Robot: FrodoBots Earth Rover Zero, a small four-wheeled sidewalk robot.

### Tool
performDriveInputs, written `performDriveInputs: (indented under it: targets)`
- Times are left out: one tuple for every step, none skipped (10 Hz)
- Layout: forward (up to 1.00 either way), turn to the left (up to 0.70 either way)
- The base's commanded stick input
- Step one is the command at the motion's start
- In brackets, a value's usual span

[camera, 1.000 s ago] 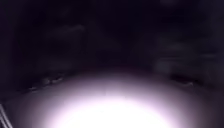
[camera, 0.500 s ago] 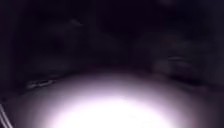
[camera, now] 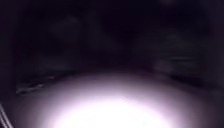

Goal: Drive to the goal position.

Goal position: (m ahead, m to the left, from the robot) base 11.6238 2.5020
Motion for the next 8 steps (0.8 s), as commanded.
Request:
performDriveInputs:
  targets:
    - [1.0,0.0]
    - [1.0,0.0]
    - [1.0,0.0]
    - [1.0,0.0]
    - [1.0,0.0]
    - [1.0,0.0]
    - [1.0,-0.01]
    - [1.0,-0.05]
